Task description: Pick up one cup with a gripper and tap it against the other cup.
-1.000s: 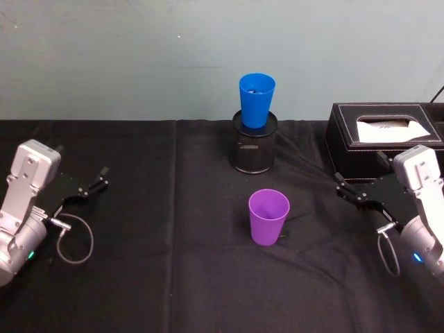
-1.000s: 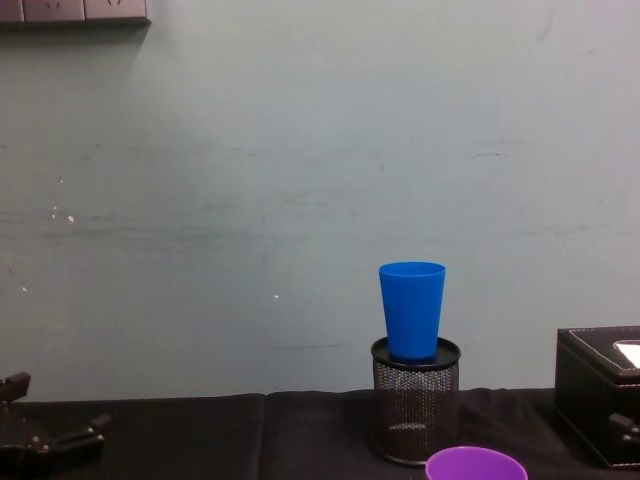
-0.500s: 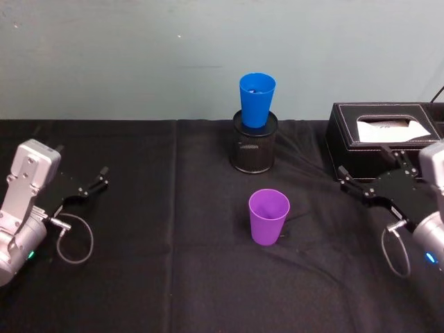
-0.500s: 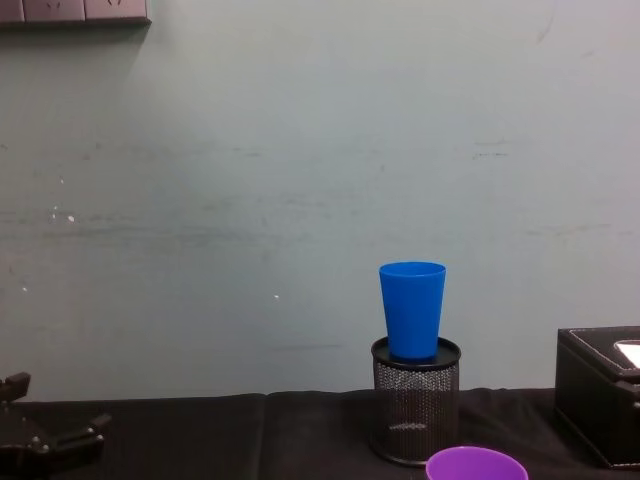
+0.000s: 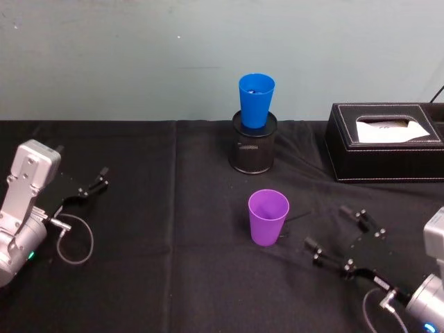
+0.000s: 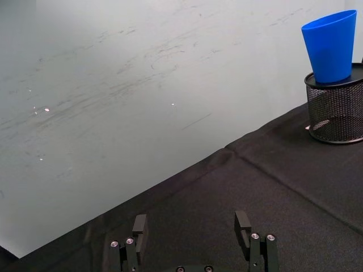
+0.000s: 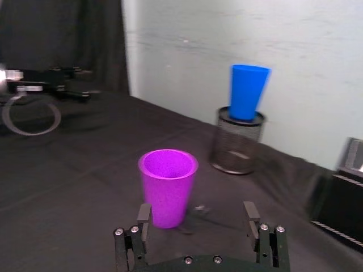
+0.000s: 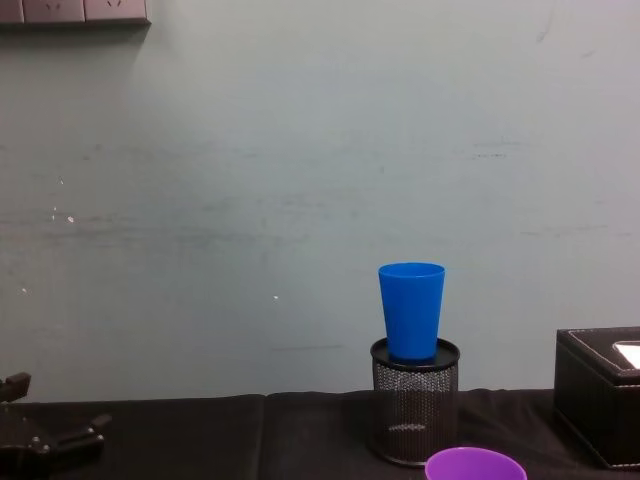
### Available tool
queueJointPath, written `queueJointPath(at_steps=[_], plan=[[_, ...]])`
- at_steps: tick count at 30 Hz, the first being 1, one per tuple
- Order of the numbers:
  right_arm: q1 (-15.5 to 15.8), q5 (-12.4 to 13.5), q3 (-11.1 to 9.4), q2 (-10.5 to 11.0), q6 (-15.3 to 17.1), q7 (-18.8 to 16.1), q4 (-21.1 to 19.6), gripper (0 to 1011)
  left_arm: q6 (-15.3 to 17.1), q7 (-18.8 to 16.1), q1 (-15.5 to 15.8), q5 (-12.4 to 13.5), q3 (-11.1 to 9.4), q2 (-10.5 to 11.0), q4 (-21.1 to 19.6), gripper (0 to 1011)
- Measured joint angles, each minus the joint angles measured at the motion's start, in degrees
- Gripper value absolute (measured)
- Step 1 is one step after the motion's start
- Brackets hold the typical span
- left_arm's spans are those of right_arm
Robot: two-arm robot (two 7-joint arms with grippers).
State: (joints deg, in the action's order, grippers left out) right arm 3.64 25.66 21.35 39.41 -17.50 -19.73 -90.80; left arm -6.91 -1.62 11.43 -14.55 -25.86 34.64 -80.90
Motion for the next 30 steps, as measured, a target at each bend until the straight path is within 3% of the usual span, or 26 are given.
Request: queueJointPath(at_steps=[7, 19, 30], plan=[[-1.26, -0.15, 1.0, -1.84, 1.13, -2.48, 1.16, 1002, 0.0, 0.0, 0.0, 0.0, 0.0, 0.0, 0.0, 1000], [-5.23, -1.52, 1.85, -6.05, 5.54, -3.71, 3.71, 1002, 0.0, 0.0, 0.0, 0.0, 0.0, 0.0, 0.0, 1000], [-7.81, -2.9, 2.13, -9.17, 6.85, -4.67, 6.3, 1000, 0.0, 0.0, 0.0, 0.0, 0.0, 0.0, 0.0, 1000]])
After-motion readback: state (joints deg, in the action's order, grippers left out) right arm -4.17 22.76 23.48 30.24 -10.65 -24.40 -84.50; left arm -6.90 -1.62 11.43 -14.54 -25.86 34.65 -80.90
